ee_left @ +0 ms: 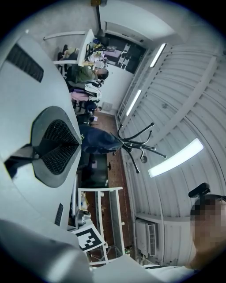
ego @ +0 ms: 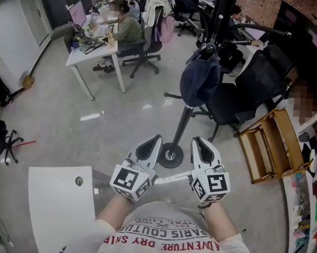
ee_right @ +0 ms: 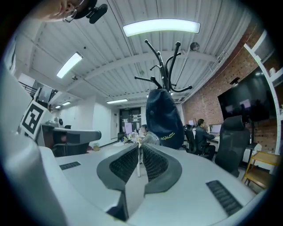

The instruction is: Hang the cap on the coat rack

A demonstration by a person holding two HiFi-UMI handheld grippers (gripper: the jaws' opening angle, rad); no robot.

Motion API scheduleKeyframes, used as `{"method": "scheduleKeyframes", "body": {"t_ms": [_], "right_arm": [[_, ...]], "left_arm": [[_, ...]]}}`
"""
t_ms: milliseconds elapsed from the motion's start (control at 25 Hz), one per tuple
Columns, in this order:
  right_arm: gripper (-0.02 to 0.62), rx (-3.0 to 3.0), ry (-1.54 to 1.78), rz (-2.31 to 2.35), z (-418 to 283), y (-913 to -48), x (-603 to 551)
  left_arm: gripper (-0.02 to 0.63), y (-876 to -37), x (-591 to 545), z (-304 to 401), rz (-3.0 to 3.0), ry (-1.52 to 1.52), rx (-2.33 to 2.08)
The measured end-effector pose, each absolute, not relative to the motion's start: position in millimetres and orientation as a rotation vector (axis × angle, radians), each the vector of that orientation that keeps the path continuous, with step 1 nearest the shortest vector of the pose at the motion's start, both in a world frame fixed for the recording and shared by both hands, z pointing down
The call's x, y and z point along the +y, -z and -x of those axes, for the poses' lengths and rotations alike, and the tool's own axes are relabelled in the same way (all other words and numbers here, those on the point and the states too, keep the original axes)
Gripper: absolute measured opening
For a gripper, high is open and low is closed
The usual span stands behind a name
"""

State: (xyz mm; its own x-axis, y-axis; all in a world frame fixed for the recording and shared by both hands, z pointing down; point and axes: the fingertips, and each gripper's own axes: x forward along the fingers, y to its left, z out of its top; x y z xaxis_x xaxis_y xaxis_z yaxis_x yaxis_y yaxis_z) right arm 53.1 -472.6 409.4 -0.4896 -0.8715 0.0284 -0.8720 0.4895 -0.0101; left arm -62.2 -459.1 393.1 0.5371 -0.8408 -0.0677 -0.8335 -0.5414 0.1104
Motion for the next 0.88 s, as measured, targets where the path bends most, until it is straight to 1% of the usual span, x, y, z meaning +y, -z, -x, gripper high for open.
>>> {"method": "scheduleKeyframes", "body": {"t_ms": [280, 480, 880], "right_arm": [[0.017, -2.660, -0.141, -1.548, -53, -442, -455], [0.015, -2.695, -0.126, -1.558, -55, -431, -450], [0.014, -2.717, -0.122, -1.566, -61, -415, -446]], "left_arm": [[0.005, -408, -448, 60, -2.674, 0.127, -1.469], [0.005, -417, -440, 57, -2.651, 0.110, -1.469], [0.005, -400, -435, 54, -2.661, 0.134, -1.497]]}}
